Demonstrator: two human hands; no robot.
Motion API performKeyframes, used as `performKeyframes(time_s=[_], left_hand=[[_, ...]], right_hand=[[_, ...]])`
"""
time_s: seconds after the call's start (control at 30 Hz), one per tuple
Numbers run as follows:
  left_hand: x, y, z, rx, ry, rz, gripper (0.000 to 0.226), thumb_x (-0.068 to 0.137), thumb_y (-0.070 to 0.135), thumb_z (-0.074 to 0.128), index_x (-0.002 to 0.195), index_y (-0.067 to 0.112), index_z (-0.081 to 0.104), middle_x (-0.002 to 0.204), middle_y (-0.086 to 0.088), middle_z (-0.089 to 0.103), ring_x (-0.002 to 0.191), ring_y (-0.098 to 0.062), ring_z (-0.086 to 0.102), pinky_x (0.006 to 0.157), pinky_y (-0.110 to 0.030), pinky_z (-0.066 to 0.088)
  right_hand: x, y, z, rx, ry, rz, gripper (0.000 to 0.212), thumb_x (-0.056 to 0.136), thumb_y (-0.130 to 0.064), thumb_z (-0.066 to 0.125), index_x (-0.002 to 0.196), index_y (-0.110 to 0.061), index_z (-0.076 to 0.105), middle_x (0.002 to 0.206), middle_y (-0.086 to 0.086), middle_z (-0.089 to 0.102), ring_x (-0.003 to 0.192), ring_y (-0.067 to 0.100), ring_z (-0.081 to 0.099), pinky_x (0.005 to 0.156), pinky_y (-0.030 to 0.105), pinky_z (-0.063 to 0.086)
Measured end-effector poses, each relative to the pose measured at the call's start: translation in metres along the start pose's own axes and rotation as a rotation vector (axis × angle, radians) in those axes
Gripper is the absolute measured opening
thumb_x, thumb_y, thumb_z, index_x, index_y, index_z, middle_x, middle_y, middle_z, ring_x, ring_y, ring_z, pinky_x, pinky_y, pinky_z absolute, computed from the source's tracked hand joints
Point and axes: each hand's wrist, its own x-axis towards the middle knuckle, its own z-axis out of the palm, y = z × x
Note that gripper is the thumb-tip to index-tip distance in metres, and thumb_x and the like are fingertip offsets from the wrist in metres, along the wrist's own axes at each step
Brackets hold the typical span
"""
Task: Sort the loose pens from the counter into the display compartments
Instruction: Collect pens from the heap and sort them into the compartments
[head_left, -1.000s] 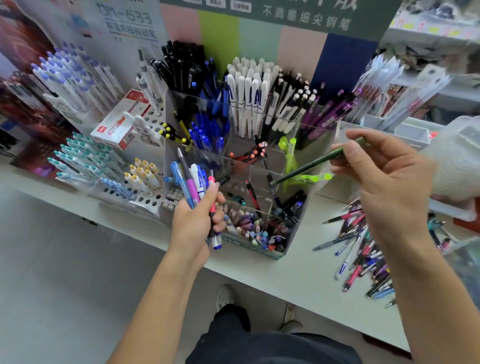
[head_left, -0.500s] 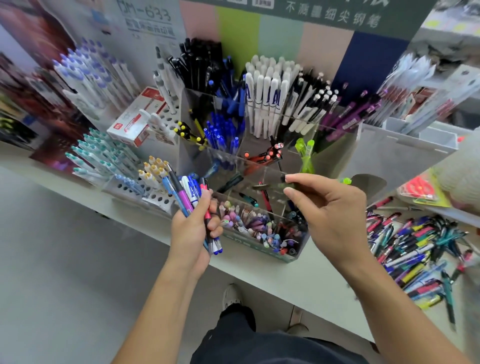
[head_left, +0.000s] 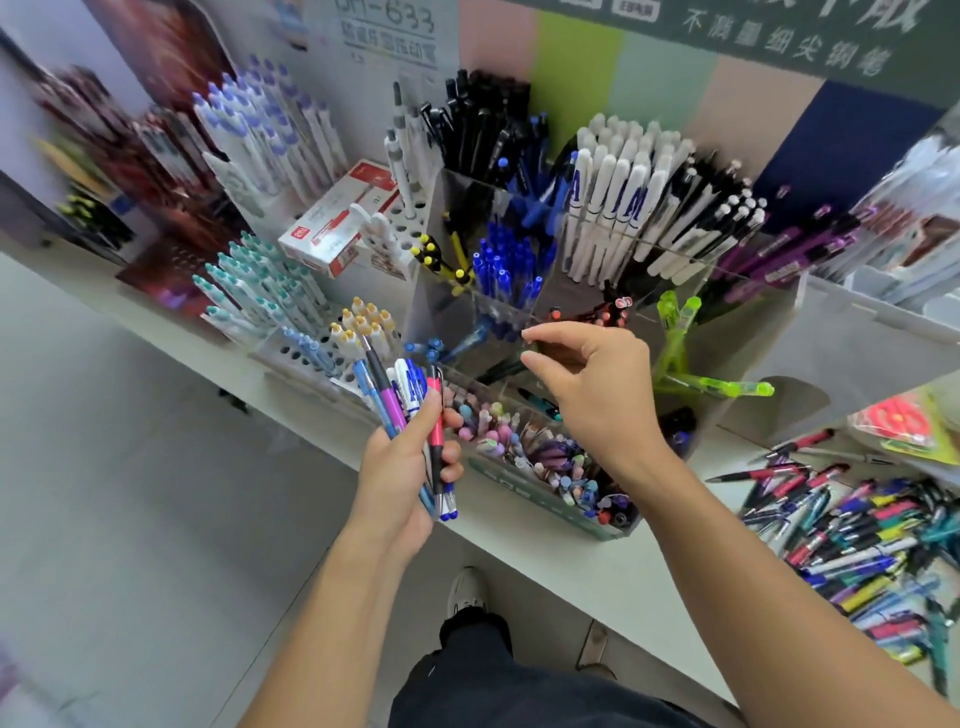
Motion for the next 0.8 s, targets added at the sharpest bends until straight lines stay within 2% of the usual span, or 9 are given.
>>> performKeyframes(time_s=[0.1, 0.2, 0.33, 0.43, 0.5, 0.53, 0.63, 0.7, 0.8], left_hand=[[-0.001, 0.001, 0.002, 0.000, -0.038, -0.041, 0.014, 0.100, 0.022, 0.059, 0.095, 0.010, 0.065, 0.072, -0.002, 0.062, 0.048, -0.008, 0.047, 0.040, -0.018, 0.038], [-0.002, 0.000, 0.003, 0.076, -0.056, -0.024, 0.014, 0.095, 0.020, 0.064, 0.093, 0.007, 0.065, 0.076, -0.006, 0.067, 0.049, -0.009, 0.049, 0.041, -0.019, 0.039], [-0.005, 0.001, 0.006, 0.151, -0.105, 0.010, 0.013, 0.085, 0.022, 0.070, 0.085, 0.010, 0.074, 0.083, -0.012, 0.073, 0.049, -0.011, 0.053, 0.041, -0.020, 0.042], [-0.010, 0.002, 0.010, 0.209, -0.195, 0.003, 0.010, 0.080, 0.023, 0.073, 0.076, 0.016, 0.079, 0.086, -0.019, 0.071, 0.048, -0.013, 0.052, 0.041, -0.021, 0.042], [-0.014, 0.001, 0.017, 0.242, -0.260, -0.008, 0.016, 0.077, 0.023, 0.074, 0.085, 0.010, 0.075, 0.085, -0.020, 0.071, 0.046, -0.014, 0.051, 0.039, -0.022, 0.040], [-0.017, 0.000, 0.022, 0.266, -0.289, -0.025, 0.022, 0.076, 0.024, 0.075, 0.089, 0.007, 0.072, 0.082, -0.018, 0.072, 0.045, -0.014, 0.051, 0.038, -0.022, 0.040], [-0.024, -0.004, 0.040, 0.318, -0.357, -0.048, 0.024, 0.078, 0.028, 0.073, 0.090, 0.008, 0.069, 0.078, -0.017, 0.072, 0.043, -0.014, 0.052, 0.036, -0.021, 0.039], [-0.027, -0.006, 0.051, 0.325, -0.347, -0.057, 0.020, 0.085, 0.029, 0.069, 0.089, 0.009, 0.066, 0.077, -0.014, 0.072, 0.043, -0.015, 0.052, 0.036, -0.021, 0.038], [-0.026, -0.007, 0.057, 0.414, -0.273, -0.036, 0.023, 0.091, 0.028, 0.066, 0.082, 0.009, 0.058, 0.063, -0.005, 0.063, 0.040, -0.014, 0.044, 0.036, -0.021, 0.034]], right_hand=[[0.001, 0.014, 0.019, -0.097, -0.086, 0.051, 0.024, 0.088, -0.011, 0.076, 0.111, -0.017, 0.078, 0.104, -0.003, 0.076, 0.095, 0.008, 0.070, 0.093, 0.034, 0.057], [0.001, 0.020, 0.027, -0.130, -0.046, 0.072, 0.030, 0.088, -0.008, 0.076, 0.117, -0.014, 0.074, 0.107, 0.000, 0.075, 0.096, 0.013, 0.068, 0.092, 0.037, 0.057], [-0.002, 0.006, 0.011, -0.127, 0.027, 0.052, 0.005, 0.089, -0.012, 0.075, 0.093, -0.015, 0.075, 0.079, -0.007, 0.070, 0.071, 0.006, 0.065, 0.074, 0.030, 0.058], [-0.014, -0.009, -0.021, 0.117, -0.163, 0.191, 0.011, 0.093, -0.023, 0.072, 0.085, -0.018, 0.077, 0.065, -0.003, 0.070, 0.052, 0.009, 0.062, 0.054, 0.027, 0.053], [-0.027, -0.019, -0.040, 0.357, -0.308, 0.306, 0.010, 0.092, -0.022, 0.072, 0.089, -0.014, 0.078, 0.064, -0.004, 0.069, 0.049, 0.007, 0.054, 0.050, 0.021, 0.044], [-0.032, -0.020, -0.045, 0.436, -0.325, 0.339, 0.010, 0.090, -0.018, 0.073, 0.091, -0.009, 0.077, 0.062, -0.004, 0.068, 0.048, 0.005, 0.052, 0.049, 0.017, 0.042], [-0.039, -0.016, -0.053, 0.495, -0.251, 0.380, 0.008, 0.089, -0.009, 0.073, 0.089, -0.001, 0.075, 0.059, -0.001, 0.065, 0.046, 0.007, 0.050, 0.045, 0.015, 0.040], [-0.039, -0.010, -0.064, 0.546, -0.166, 0.398, 0.007, 0.092, -0.009, 0.070, 0.087, -0.005, 0.073, 0.061, 0.003, 0.063, 0.053, 0.014, 0.052, 0.046, 0.019, 0.040], [-0.039, -0.005, -0.096, 0.619, -0.023, 0.366, 0.010, 0.095, -0.009, 0.066, 0.086, -0.010, 0.070, 0.067, 0.005, 0.064, 0.059, 0.018, 0.058, 0.047, 0.020, 0.045]])
